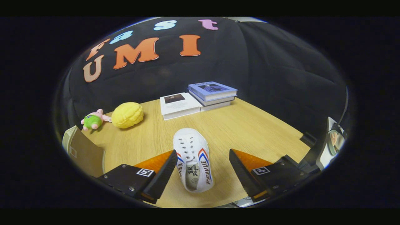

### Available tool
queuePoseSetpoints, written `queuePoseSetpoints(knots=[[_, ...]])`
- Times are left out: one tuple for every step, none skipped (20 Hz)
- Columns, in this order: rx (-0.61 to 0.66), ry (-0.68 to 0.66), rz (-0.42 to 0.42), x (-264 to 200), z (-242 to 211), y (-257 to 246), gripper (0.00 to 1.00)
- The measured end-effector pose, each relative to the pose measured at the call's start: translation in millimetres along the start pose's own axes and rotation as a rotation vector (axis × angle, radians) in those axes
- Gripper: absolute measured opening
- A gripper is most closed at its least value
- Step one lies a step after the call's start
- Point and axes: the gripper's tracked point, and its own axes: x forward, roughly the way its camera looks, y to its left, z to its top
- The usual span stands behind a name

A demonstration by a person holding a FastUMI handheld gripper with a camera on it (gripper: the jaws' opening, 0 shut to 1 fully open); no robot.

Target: Open the storage box then place both shoes into the box .Put the left shoe in first, then the right shoe, with the right side of both shoes facing outward in a uniform manner.

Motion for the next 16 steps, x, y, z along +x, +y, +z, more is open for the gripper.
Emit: queuePoseSetpoints(knots=[[0.002, 0.016, -0.003, 4.7, -6.4, -2.8, 0.97], [-0.004, 0.032, -0.005, 8.2, -12.4, -4.6, 0.96], [-0.016, 0.046, -0.005, 11.1, -16.4, -7.0, 0.94], [-0.022, 0.056, -0.009, 13.3, -20.0, -9.3, 0.92], [-0.026, 0.067, -0.004, 15.8, -23.9, -8.9, 0.90], [-0.025, 0.078, -0.001, 18.1, -27.4, -7.8, 0.89], [-0.023, 0.086, -0.003, 20.7, -28.5, -8.0, 0.86], [-0.021, 0.095, -0.008, 23.6, -30.1, -9.4, 0.83], [-0.018, 0.105, -0.007, 25.4, -31.9, -9.2, 0.78], [-0.014, 0.113, -0.002, 27.2, -33.0, -7.6, 0.75], [-0.012, 0.125, 0.002, 28.3, -35.6, -6.7, 0.69], [-0.017, 0.147, -0.001, 30.0, -42.3, -7.5, 0.65], [-0.004, 0.166, 0.014, 29.4, -46.5, -3.0, 0.54], [0.017, 0.162, 0.017, 31.0, -44.9, -0.2, 0.42], [0.031, 0.172, 0.014, 31.1, -46.1, -0.9, 0.28], [0.038, 0.184, 0.015, 31.2, -47.6, -1.2, 0.27]])
